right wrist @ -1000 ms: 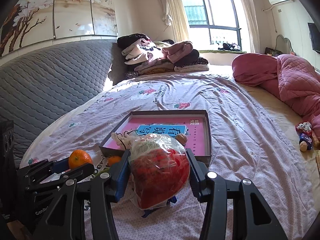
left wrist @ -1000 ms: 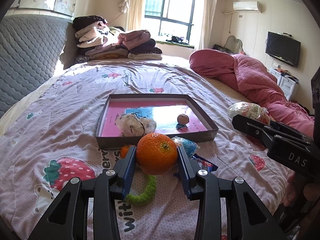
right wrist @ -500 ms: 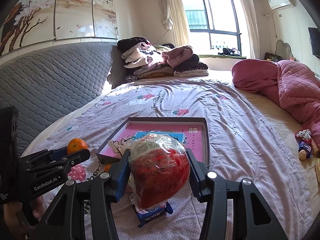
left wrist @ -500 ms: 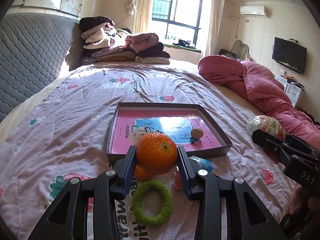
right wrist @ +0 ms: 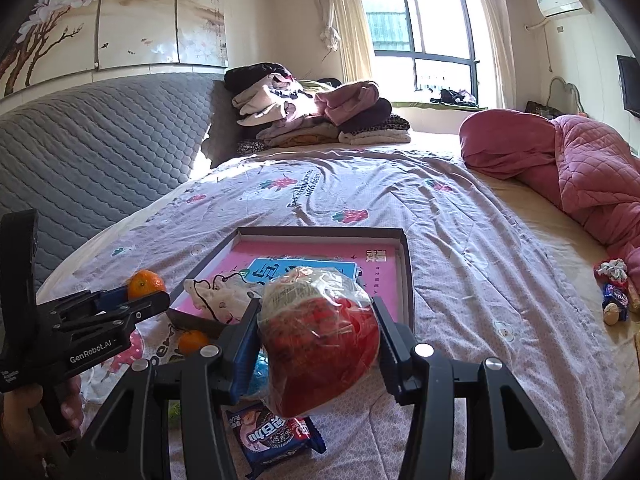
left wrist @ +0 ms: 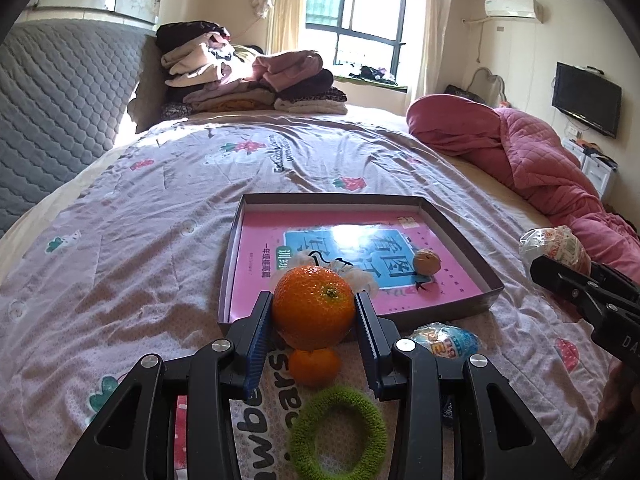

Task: Organize objects
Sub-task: 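Lift and carry the orange in left tool and red egg in right tool to the tray, then lower and open left tool onto the book while right tool releases the red egg in the tray, then withdraw both open tools back from the tray toward the remaining items, then close left tool on the green fuzzy ring while right tool grasps the blue cookie packet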

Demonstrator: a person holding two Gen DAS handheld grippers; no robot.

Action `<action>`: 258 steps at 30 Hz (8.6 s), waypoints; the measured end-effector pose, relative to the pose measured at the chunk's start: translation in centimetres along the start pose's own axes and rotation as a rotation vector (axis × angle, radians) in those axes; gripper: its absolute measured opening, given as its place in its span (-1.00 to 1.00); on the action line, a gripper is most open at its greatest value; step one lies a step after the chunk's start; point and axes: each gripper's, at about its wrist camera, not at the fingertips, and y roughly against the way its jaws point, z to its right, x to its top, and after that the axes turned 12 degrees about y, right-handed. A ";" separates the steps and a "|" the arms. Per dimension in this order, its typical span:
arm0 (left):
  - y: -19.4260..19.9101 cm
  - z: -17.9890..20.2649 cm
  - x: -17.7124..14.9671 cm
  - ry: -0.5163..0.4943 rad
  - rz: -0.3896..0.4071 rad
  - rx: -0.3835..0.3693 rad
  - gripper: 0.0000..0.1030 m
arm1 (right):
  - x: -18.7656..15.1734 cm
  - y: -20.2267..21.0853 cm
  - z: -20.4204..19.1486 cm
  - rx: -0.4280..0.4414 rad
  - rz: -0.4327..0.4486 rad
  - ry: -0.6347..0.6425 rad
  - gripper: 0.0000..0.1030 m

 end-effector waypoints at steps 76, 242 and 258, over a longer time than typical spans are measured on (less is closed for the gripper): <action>-10.4 -1.8 0.9 -0.023 -0.160 0.040 -0.17 | -1.8 -12.2 2.0 -0.085 -0.246 -0.013 0.08; 5.8 -0.2 -9.8 -0.089 -0.246 0.058 0.24 | -7.0 2.9 -6.2 0.044 -0.222 0.183 0.40; 4.9 -0.5 -9.9 -0.072 -0.244 0.048 0.24 | -7.7 1.7 -6.1 0.047 -0.247 0.186 0.40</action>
